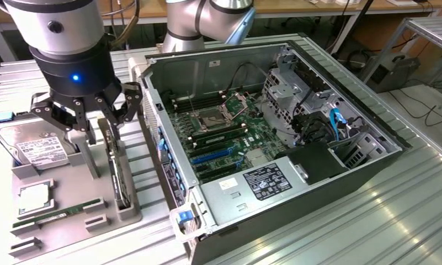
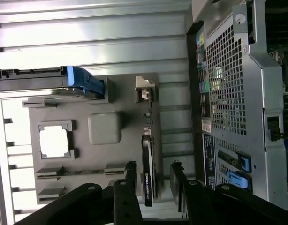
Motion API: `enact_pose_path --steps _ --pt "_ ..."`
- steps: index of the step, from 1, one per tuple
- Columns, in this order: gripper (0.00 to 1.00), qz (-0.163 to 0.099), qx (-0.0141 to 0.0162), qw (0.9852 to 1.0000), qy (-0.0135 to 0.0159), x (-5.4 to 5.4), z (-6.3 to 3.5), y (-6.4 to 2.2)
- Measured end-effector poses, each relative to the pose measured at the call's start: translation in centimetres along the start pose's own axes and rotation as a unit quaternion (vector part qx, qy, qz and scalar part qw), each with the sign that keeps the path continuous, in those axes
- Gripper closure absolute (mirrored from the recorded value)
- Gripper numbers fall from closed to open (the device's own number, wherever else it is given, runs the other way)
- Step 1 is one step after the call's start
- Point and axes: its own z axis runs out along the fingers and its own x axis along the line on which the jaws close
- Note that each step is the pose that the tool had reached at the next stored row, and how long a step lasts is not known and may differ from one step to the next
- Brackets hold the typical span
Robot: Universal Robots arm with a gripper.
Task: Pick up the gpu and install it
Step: 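Pick up the gpu and move the gpu toward the slot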
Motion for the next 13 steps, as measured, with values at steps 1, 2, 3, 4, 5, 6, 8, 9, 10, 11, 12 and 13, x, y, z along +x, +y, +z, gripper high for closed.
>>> enact_pose_path --steps 1,2,3,4,5,6,8,9,10,11,12,13 --pt "0.58 0.000 0.0000 1.0000 0.0000 0.0 0.19 -0.01" --pt "0.58 0.000 0.0000 1.0000 0.0000 0.0 0.37 -0.01" --pt "0.58 0.000 0.0000 1.0000 0.0000 0.0 0.56 -0.02" --pt "0.58 0.000 0.0000 1.0000 0.0000 0.0 0.73 -0.02" --pt "0.58 0.000 0.0000 1.0000 0.0000 0.0 0.91 -0.03" --pt "0.58 0.000 0.0000 1.0000 0.0000 0.0 1.09 -0.03" --pt "0.58 0.000 0.0000 1.0000 0.0000 0.0 1.47 -0.04" --pt "0.58 0.000 0.0000 1.0000 0.0000 0.0 1.65 -0.05" --pt "0.58 0.000 0.0000 1.0000 0.0000 0.0 1.88 -0.06" --pt "0.58 0.000 0.0000 1.0000 0.0000 0.1 2.10 -0.07" --pt "0.58 0.000 0.0000 1.0000 0.0000 0.1 2.29 -0.07" --pt "0.58 0.000 0.0000 1.0000 0.0000 0.1 2.51 -0.08"
